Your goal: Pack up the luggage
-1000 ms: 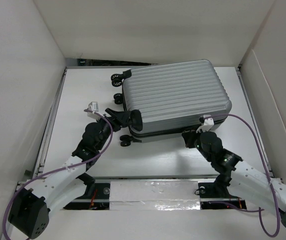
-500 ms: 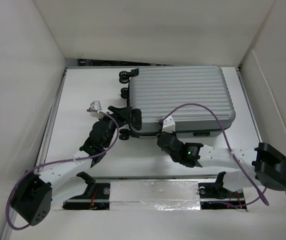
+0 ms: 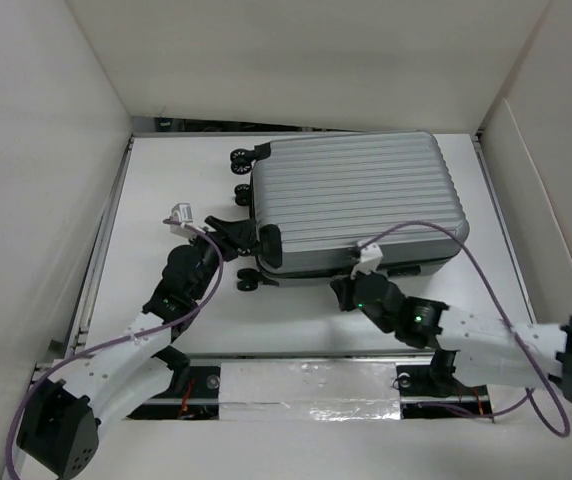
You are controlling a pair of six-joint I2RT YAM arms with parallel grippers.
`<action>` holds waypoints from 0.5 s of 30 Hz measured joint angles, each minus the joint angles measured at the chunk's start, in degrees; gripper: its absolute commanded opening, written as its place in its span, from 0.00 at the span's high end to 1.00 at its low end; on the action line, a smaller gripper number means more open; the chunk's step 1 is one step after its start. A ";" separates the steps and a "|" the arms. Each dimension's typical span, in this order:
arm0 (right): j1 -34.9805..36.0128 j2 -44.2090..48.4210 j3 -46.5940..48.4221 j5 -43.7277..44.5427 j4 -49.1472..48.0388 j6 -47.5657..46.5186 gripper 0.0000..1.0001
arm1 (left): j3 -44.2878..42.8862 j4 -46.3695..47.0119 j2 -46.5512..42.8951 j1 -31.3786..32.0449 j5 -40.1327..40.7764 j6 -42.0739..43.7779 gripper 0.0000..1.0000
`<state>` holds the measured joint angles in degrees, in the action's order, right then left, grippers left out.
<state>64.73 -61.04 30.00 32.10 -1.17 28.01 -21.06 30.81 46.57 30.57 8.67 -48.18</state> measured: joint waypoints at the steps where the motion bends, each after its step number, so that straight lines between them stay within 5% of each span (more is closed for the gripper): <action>1: -1.62 4.15 -2.34 -1.51 0.22 1.20 1.00 | 0.04 0.02 -0.28 -0.90 -1.53 -0.55 1.00; 8: -11.17 27.04 -8.96 -9.22 11.69 6.36 1.00 | 0.04 0.37 -3.37 -3.98 -6.71 -1.20 1.00; 15: -15.26 23.15 -7.45 -15.06 13.09 2.32 1.00 | 0.04 1.62 -2.86 -3.89 -10.21 -1.27 1.00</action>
<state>49.47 -37.89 22.55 17.04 11.92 30.33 -21.02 32.42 43.70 26.68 -1.54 -49.45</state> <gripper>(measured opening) 0.012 0.003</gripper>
